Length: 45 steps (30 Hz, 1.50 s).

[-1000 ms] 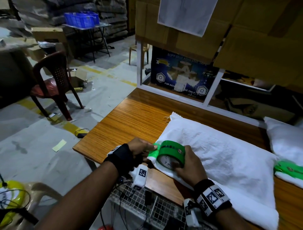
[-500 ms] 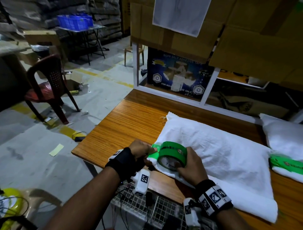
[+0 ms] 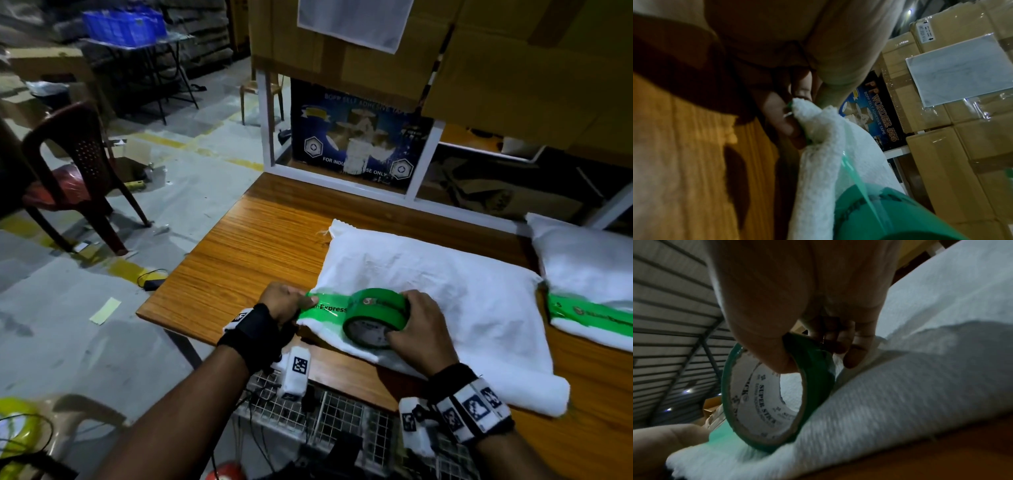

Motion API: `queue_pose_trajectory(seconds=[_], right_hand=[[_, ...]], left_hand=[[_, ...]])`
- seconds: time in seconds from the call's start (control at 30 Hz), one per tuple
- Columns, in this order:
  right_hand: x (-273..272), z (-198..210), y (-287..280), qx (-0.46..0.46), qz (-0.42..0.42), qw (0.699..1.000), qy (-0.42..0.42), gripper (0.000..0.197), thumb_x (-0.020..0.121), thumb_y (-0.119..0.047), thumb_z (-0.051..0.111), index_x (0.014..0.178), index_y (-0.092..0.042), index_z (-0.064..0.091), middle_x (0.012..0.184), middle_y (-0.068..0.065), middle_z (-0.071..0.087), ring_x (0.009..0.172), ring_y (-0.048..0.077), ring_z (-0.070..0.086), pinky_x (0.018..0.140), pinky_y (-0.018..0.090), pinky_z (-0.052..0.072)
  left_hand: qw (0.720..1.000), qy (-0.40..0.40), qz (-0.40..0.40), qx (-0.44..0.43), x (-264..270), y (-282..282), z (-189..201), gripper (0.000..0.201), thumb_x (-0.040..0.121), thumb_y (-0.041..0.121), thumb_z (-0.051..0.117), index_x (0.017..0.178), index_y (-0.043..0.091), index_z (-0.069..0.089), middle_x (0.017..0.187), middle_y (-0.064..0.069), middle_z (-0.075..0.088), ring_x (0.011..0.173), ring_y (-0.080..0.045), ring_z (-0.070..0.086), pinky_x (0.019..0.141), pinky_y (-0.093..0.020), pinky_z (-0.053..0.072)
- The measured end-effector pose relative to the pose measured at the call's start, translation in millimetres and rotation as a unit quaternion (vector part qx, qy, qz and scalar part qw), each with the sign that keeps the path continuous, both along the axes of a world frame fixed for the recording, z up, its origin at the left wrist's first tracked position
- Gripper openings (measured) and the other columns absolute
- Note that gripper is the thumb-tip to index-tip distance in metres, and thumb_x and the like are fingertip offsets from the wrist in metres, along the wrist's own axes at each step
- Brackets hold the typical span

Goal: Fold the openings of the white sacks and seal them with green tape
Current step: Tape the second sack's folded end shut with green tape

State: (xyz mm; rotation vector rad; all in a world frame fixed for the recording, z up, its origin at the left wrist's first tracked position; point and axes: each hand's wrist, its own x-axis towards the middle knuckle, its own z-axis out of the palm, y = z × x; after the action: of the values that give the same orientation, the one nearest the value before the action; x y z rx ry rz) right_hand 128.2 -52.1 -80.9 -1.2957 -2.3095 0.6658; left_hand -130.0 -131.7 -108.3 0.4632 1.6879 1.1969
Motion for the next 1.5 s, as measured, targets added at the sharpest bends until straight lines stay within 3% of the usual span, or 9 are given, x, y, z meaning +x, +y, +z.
queue_pose_trajectory(seconds=[0.17, 0.4, 0.53, 0.63, 0.73, 0.9, 1.07, 1.33, 1.5], right_hand=[[-4.2, -24.2, -11.5, -0.003, -0.016, 1.0, 0.005, 0.058, 0.064, -0.026, 0.081, 0.107, -0.025, 0.042, 0.104, 0.005, 0.051, 0.104, 0.023, 0.044, 0.073, 0.031, 0.04], [20.1, -9.8, 9.5, 0.053, -0.016, 0.998, 0.015, 0.05, 0.058, -0.014, 0.066, 0.107, -0.015, 0.055, 0.099, 0.008, 0.054, 0.095, 0.029, 0.05, 0.071, 0.032, 0.036], [28.3, -11.6, 8.4, 0.032, -0.012, 0.999, -0.035, 0.055, 0.062, -0.005, 0.073, 0.113, -0.012, 0.053, 0.105, 0.01, 0.048, 0.102, 0.031, 0.047, 0.074, 0.032, 0.035], [21.4, -19.2, 0.3, 0.019, -0.007, 0.999, -0.035, 0.066, 0.061, -0.005, 0.073, 0.123, -0.013, 0.051, 0.114, 0.011, 0.05, 0.108, 0.03, 0.048, 0.082, 0.033, 0.042], [17.4, -22.2, -2.1, 0.013, -0.017, 0.999, -0.025, 0.066, 0.061, -0.002, 0.069, 0.123, -0.011, 0.051, 0.115, 0.013, 0.051, 0.109, 0.033, 0.048, 0.087, 0.04, 0.046], [-2.2, -14.9, -11.0, 0.003, -0.019, 0.999, -0.04, 0.063, 0.065, -0.003, 0.068, 0.124, -0.01, 0.049, 0.119, 0.014, 0.049, 0.113, 0.036, 0.042, 0.089, 0.05, 0.045], [3.6, -7.0, -10.4, -0.009, -0.041, 0.997, 0.062, 0.053, 0.068, 0.011, 0.062, 0.117, -0.01, 0.055, 0.109, 0.011, 0.059, 0.097, 0.022, 0.05, 0.074, 0.028, 0.038], [54.9, 1.7, 3.5, 0.07, -0.05, 0.996, -0.015, 0.064, 0.055, 0.01, 0.075, 0.113, -0.012, 0.059, 0.107, 0.01, 0.06, 0.102, 0.031, 0.056, 0.076, 0.029, 0.039], [64.7, -15.9, -3.7, 0.05, -0.052, 0.997, 0.011, 0.073, 0.057, 0.001, 0.085, 0.117, -0.027, 0.054, 0.106, 0.001, 0.061, 0.098, 0.02, 0.058, 0.074, 0.024, 0.042]], left_hand=[[0.998, 0.009, -0.066, -0.013, -11.1, -4.4, -2.2, 0.049, 0.062, 0.027, 0.094, 0.085, -0.009, 0.07, 0.081, -0.026, 0.063, 0.066, -0.029, 0.058, 0.05, -0.031, 0.052], [0.993, 0.109, -0.046, -0.012, -20.9, -9.9, -16.2, 0.025, 0.071, 0.015, 0.089, 0.054, 0.014, 0.07, 0.061, -0.013, 0.063, 0.051, -0.018, 0.05, 0.05, -0.024, 0.039], [0.981, 0.183, -0.058, -0.018, -15.7, -10.2, -11.5, 0.029, 0.06, 0.035, 0.092, 0.07, 0.013, 0.077, 0.072, -0.008, 0.074, 0.068, -0.022, 0.067, 0.067, -0.038, 0.055], [0.914, 0.405, -0.018, 0.002, 7.1, -27.1, 8.4, 0.037, 0.08, 0.03, 0.081, 0.113, 0.015, 0.071, 0.098, -0.006, 0.074, 0.089, -0.017, 0.066, 0.079, -0.029, 0.05], [0.814, 0.57, -0.04, 0.102, 34.3, -56.4, 16.1, 0.053, 0.088, 0.026, 0.07, 0.136, 0.01, 0.053, 0.136, -0.01, 0.056, 0.125, -0.027, 0.049, 0.105, -0.046, 0.043], [0.752, 0.583, -0.308, -0.009, 46.8, -56.0, -10.7, 0.089, 0.091, 0.071, 0.018, 0.159, 0.016, 0.002, 0.166, -0.001, 0.002, 0.153, -0.018, 0.001, 0.124, -0.043, 0.011], [0.683, 0.622, -0.379, -0.053, 31.0, -57.1, -23.8, 0.086, 0.089, 0.072, 0.003, 0.157, 0.022, -0.014, 0.162, 0.006, -0.018, 0.152, -0.012, -0.009, 0.123, -0.043, -0.004], [0.655, 0.65, -0.381, -0.053, 24.9, -60.4, -26.1, 0.086, 0.092, 0.072, 0.006, 0.156, 0.019, -0.017, 0.163, 0.003, -0.015, 0.152, -0.014, -0.008, 0.123, -0.045, -0.006], [0.666, 0.681, -0.302, 0.039, 44.0, -58.6, -26.5, 0.081, 0.093, 0.057, 0.031, 0.153, 0.002, 0.029, 0.157, -0.015, 0.035, 0.149, -0.027, 0.024, 0.122, -0.047, 0.015]])
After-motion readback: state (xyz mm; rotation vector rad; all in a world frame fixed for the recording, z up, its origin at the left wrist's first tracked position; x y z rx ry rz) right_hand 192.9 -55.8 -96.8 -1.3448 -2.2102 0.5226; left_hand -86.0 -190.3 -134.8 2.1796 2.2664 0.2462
